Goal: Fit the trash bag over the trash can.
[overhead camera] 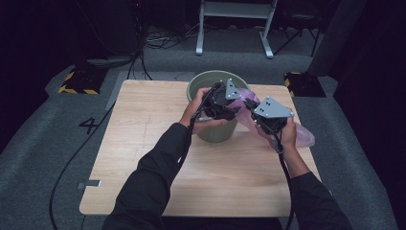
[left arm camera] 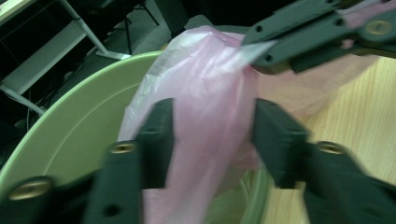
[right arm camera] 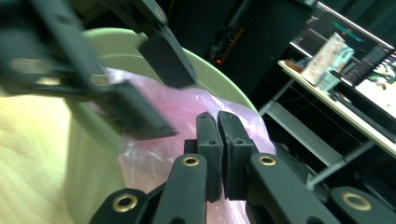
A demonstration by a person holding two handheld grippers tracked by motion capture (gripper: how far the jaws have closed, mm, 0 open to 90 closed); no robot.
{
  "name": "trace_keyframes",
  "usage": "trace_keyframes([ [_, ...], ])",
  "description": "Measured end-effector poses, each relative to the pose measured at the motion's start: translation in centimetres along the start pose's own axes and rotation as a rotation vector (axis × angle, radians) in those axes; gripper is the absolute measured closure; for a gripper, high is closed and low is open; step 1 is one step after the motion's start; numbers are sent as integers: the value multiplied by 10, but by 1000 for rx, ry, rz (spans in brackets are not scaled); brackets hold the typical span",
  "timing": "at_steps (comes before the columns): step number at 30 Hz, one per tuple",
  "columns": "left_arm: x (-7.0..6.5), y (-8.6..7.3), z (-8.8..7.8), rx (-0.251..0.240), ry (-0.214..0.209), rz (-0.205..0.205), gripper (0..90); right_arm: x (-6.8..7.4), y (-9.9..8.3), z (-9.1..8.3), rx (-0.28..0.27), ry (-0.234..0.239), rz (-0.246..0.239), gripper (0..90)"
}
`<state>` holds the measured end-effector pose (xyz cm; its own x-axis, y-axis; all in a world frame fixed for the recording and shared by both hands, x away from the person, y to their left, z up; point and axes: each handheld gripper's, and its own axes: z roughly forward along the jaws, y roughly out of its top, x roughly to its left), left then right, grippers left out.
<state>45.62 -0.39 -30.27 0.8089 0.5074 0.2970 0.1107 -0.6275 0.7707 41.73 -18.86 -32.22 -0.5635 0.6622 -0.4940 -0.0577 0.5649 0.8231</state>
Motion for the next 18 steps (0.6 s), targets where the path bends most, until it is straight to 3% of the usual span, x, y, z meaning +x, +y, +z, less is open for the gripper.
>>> trace_keyframes([
  [1,0,0,0,6,5,14,627,1,1,-1,-4,12,-5,859],
  [3,1,-2,0,16,12,28,737,4,2,-3,-14,33,-13,827],
  [7,5,-7,3,31,33,40,857,5,3,-8,-24,61,9,694],
  [12,15,-16,2,31,47,-1,892,2,-2,-16,-2,106,54,439],
  [18,31,-29,-2,40,51,-29,893,0,-17,-33,68,164,31,346],
])
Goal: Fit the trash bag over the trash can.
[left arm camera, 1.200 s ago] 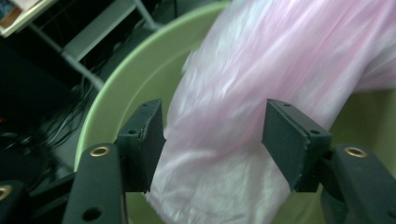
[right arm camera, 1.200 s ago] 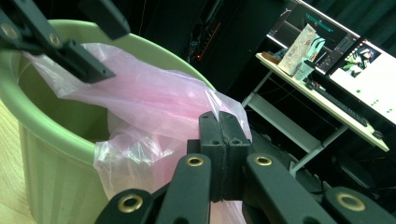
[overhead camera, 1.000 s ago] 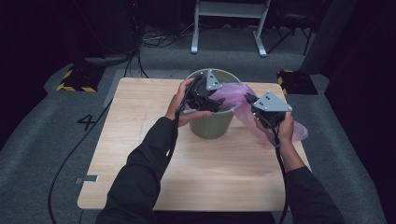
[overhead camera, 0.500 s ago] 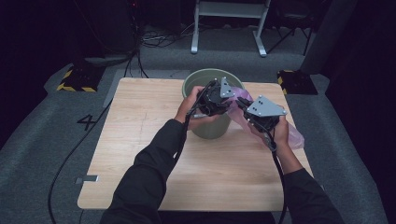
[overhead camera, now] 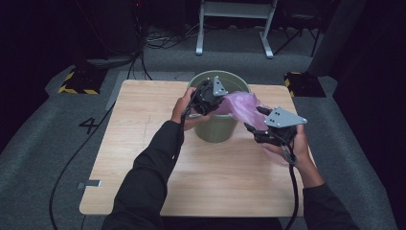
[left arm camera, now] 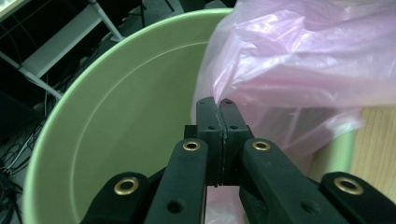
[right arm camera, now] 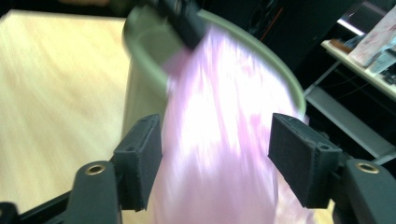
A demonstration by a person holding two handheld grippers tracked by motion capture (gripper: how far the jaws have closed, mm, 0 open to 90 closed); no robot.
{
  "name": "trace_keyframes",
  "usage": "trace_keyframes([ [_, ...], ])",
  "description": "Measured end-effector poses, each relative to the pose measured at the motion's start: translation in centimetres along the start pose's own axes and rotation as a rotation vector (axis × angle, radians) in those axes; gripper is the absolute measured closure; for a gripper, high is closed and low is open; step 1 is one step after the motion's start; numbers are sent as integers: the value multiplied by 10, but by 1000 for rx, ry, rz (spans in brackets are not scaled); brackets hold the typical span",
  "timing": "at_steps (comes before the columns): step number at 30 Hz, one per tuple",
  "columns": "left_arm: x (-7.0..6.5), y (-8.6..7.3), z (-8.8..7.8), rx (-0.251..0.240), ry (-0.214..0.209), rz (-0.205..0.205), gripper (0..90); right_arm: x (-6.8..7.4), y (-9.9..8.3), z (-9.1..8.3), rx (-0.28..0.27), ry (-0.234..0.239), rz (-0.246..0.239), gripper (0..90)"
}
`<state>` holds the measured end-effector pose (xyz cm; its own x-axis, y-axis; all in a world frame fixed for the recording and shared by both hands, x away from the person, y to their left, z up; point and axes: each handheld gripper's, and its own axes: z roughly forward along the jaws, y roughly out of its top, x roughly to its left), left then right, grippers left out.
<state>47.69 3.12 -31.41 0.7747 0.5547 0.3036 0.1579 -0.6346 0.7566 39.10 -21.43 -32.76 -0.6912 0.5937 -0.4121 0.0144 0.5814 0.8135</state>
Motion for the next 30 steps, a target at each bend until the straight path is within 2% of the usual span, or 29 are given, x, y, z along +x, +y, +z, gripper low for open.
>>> trace_keyframes([
  [1,3,-2,-1,3,3,-10,893,1,-4,-3,13,8,-8,346],
  [3,11,-7,-3,14,10,-29,893,1,-14,-7,32,-7,-13,331],
  [4,13,-8,-3,15,10,-35,893,0,-18,-8,47,7,-5,321],
  [6,16,-12,-4,19,16,-49,892,-1,-26,-11,53,4,11,321],
  [8,19,-14,-3,20,15,-46,891,-1,-33,-12,63,22,15,357],
  [10,22,-17,-2,24,16,-62,892,-1,-38,-12,69,30,17,437],
  [12,25,-19,-1,27,16,-69,891,0,-41,-10,71,40,23,571],
  [14,26,-23,-1,27,21,-74,885,2,-40,-9,64,40,-10,737],
  [17,29,-29,-1,17,7,-94,856,1,-35,-8,53,54,-29,831],
  [19,33,-35,-5,-35,-31,-146,801,-4,-31,-8,50,52,-31,876],
  [20,36,-38,-8,-51,-48,-172,744,-6,-28,-9,47,47,-32,885],
  [21,37,-40,-10,-62,-56,-178,675,-10,-23,-11,32,45,-32,895],
  [23,38,-41,-15,-78,-55,-183,595,-14,-16,-13,17,51,-30,899],
  [25,38,-40,-21,-115,-72,-206,460,-17,-7,-14,9,46,-41,899],
  [26,37,-39,-24,-134,-78,-212,422,-17,-4,-14,3,51,-40,898],
  [28,32,-34,-29,-161,-73,-197,343,-18,2,-12,5,57,-47,898],
  [30,23,-26,-32,-175,-55,-156,279,-18,6,-10,7,55,-58,899],
])
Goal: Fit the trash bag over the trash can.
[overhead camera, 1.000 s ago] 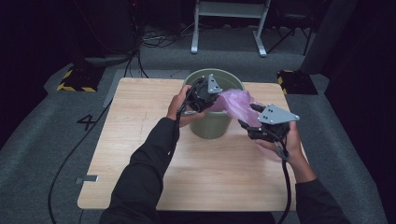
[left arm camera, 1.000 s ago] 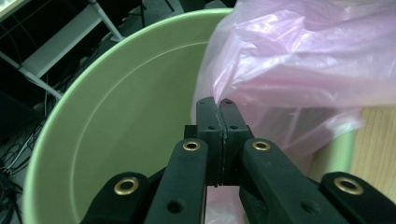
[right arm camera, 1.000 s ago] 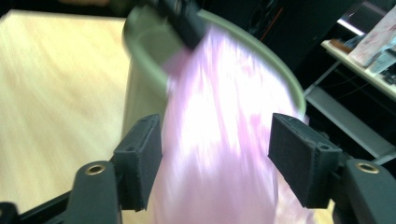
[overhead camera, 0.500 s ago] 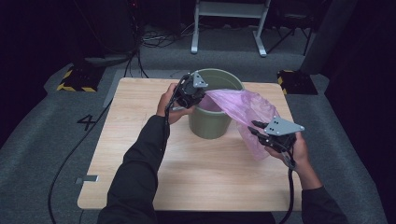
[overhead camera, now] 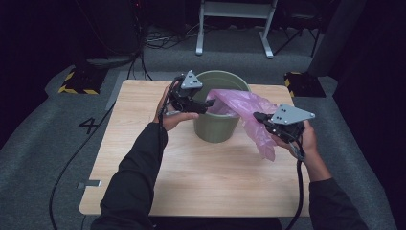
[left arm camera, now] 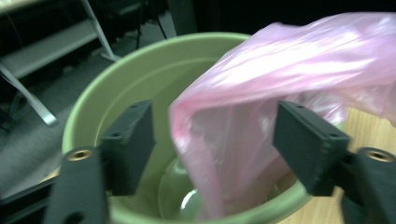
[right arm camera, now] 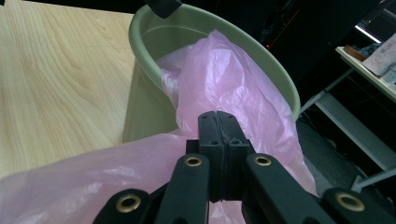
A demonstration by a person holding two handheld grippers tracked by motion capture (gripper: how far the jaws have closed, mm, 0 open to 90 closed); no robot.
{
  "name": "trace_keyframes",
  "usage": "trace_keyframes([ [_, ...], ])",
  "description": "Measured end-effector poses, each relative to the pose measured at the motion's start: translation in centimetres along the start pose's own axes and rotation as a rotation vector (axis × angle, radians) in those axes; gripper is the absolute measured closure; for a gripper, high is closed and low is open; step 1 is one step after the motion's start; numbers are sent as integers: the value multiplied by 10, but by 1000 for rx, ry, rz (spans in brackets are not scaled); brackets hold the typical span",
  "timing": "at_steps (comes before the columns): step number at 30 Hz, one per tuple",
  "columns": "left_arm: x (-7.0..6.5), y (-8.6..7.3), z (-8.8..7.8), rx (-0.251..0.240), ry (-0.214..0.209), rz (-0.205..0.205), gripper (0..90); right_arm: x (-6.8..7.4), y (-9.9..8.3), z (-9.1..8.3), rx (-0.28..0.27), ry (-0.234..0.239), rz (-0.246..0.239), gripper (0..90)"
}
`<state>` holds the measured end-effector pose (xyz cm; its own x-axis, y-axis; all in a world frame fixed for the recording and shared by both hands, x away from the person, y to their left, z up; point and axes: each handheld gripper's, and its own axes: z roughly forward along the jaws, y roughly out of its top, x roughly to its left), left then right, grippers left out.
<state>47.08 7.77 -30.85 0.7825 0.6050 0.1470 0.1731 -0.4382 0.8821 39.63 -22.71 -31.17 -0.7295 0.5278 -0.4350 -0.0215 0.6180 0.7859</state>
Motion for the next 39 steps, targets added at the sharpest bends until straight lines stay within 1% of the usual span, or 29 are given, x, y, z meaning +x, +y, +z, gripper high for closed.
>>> trace_keyframes([
  [1,-4,2,1,-3,1,15,251,0,2,1,0,3,-3,899],
  [3,-15,9,4,7,-7,58,229,0,5,3,0,6,-9,900],
  [5,-24,15,10,15,-28,89,227,1,9,5,-6,21,-20,900],
  [7,-31,20,16,28,-27,110,252,2,13,5,-10,24,-28,899],
  [8,-33,22,21,41,-30,120,290,3,15,6,-13,29,-31,900],
  [10,-35,25,28,70,-39,127,334,3,18,6,-19,39,-34,887],
  [11,-36,26,31,81,-30,136,402,3,19,6,-19,41,-35,875],
  [12,-37,27,35,103,-20,147,439,4,19,6,-20,41,-35,866],
  [14,-38,28,38,113,-25,151,543,4,20,5,-28,34,-29,848],
  [15,-39,28,40,122,-22,159,598,4,20,5,-30,29,-29,845],
  [17,-40,28,43,145,-15,189,688,4,19,3,-35,23,-24,843],
  [19,-39,27,45,160,17,190,761,4,17,2,-36,20,-16,830],
  [22,-33,24,46,164,40,182,850,2,13,-2,-49,16,11,802],
  [23,-31,23,46,161,35,169,873,2,12,-3,-51,18,18,781],
  [24,-29,22,45,156,28,164,891,1,10,-3,-51,14,27,732],
  [25,-27,21,44,149,28,155,896,1,9,-3,-48,3,44,696],
  [26,-26,20,44,150,28,152,897,-1,7,-3,-42,1,58,703],
  [27,-25,19,44,152,32,155,898,-1,5,-3,-41,1,62,700],
  [28,-24,19,44,155,36,151,898,-2,4,-3,-38,4,68,676],
  [29,-23,18,44,161,37,151,898,-4,3,-1,-34,5,83,628],
  [30,-23,17,44,159,36,146,899,-6,2,0,-31,11,105,566],
  [31,-22,16,44,164,38,151,899,-8,2,2,-28,9,129,520],
  [32,-21,15,44,166,46,148,898,-8,2,2,-30,8,141,496],
  [34,-19,13,44,170,48,140,899,-8,3,0,-50,19,160,423],
  [36,-14,11,43,180,62,138,899,-7,3,-5,-73,21,174,370],
  [37,-11,9,42,180,69,131,899,-6,3,-7,-80,20,181,355],
  [39,-4,6,40,182,71,101,899,-5,2,-14,-99,17,185,346],
])
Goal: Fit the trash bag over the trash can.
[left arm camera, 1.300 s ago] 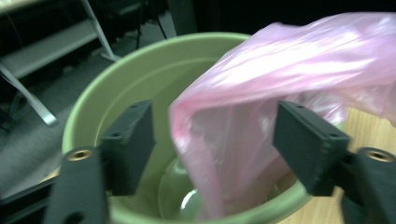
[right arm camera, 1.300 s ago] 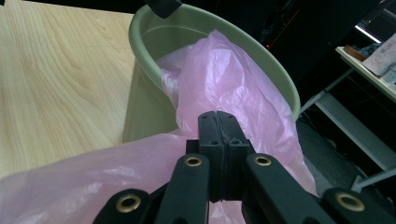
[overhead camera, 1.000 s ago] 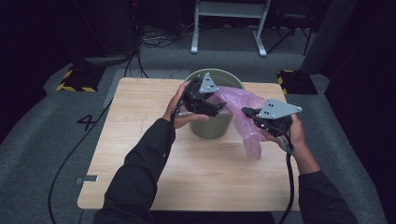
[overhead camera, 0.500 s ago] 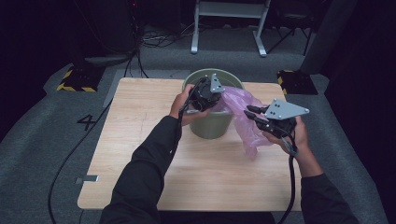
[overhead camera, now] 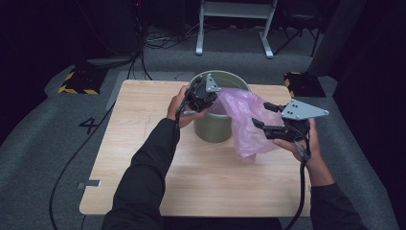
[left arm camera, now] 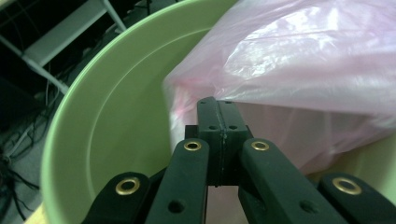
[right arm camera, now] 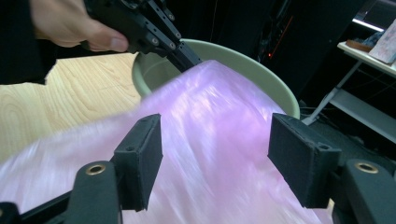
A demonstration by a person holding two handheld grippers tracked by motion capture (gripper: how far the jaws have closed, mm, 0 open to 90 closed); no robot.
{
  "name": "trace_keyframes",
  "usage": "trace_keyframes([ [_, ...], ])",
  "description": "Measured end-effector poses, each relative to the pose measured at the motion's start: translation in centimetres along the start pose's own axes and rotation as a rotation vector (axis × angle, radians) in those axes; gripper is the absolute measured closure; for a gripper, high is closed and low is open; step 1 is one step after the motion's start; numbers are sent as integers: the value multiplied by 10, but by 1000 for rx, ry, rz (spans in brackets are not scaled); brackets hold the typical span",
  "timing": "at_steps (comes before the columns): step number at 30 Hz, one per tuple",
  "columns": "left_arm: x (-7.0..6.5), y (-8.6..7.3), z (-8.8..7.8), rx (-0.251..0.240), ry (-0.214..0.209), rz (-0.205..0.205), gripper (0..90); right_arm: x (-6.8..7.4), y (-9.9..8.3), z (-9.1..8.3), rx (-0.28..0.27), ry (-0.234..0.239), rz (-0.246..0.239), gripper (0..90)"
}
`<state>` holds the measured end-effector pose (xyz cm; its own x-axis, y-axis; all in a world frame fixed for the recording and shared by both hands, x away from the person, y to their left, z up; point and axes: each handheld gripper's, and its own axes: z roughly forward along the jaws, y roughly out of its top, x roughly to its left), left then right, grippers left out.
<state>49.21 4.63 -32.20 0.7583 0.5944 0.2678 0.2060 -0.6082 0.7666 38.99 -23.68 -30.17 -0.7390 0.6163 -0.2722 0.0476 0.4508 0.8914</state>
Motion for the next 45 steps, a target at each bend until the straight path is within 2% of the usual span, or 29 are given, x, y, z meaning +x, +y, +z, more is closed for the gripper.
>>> trace_keyframes([
  [1,4,-3,-1,0,7,-17,899,1,-1,-4,-6,-3,-5,334],
  [6,15,-14,-2,23,34,-39,899,0,-9,-22,-36,3,11,307],
  [9,16,-18,-4,6,29,-54,899,-1,-15,-29,-53,9,23,307],
  [11,14,-18,-9,-24,13,-56,871,-1,-18,-23,-28,22,32,309],
  [13,12,-17,-14,-58,-6,-58,771,-1,-19,-11,8,50,30,308],
  [14,11,-16,-16,-65,-16,-52,758,-1,-20,-5,22,63,35,308],
  [17,8,-16,-21,-80,-33,-50,684,2,-17,2,22,95,34,248],
  [19,6,-16,-26,-108,-62,-52,627,6,-14,3,9,107,39,231],
  [20,4,-17,-28,-116,-57,-49,593,8,-13,4,13,116,40,217],
  [21,2,-17,-29,-121,-58,-42,567,10,-12,7,29,130,35,221],
  [23,-1,-19,-32,-136,-76,-48,498,12,-12,15,77,128,19,229],
  [24,-4,-20,-35,-146,-69,-52,457,12,-13,19,99,127,20,238],
  [25,-5,-21,-36,-159,-77,-56,411,12,-14,27,139,116,19,271],
  [26,-6,-20,-37,-163,-86,-60,377,12,-14,29,153,109,14,291],
  [27,-8,-19,-40,-170,-84,-62,322,11,-15,32,162,108,8,378],
  [28,-10,-18,-41,-180,-83,-63,284,10,-16,35,179,113,-7,516],
  [29,-12,-16,-42,-193,-93,-57,273,10,-17,37,187,104,-19,570],
  [31,-20,-12,-43,-200,-107,-33,244,7,-18,39,183,76,-39,740],
  [32,-23,-10,-43,-199,-111,-26,223,5,-18,40,176,65,-47,798],
  [34,-31,-8,-43,-204,-145,-23,201,1,-15,41,158,56,-55,865],
  [35,-36,-7,-44,-212,-167,-16,194,0,-14,42,153,54,-56,882],
  [36,-39,-7,-44,-218,-168,-7,188,-3,-12,43,146,47,-57,900],
  [39,-51,-5,-43,-221,-145,31,187,-6,-7,46,132,45,-61,900],
  [42,-53,0,-39,-227,-126,39,188,-7,-1,47,133,39,-79,900],
  [45,-53,7,-31,-194,-132,27,188,-8,5,47,134,45,-97,900],
])
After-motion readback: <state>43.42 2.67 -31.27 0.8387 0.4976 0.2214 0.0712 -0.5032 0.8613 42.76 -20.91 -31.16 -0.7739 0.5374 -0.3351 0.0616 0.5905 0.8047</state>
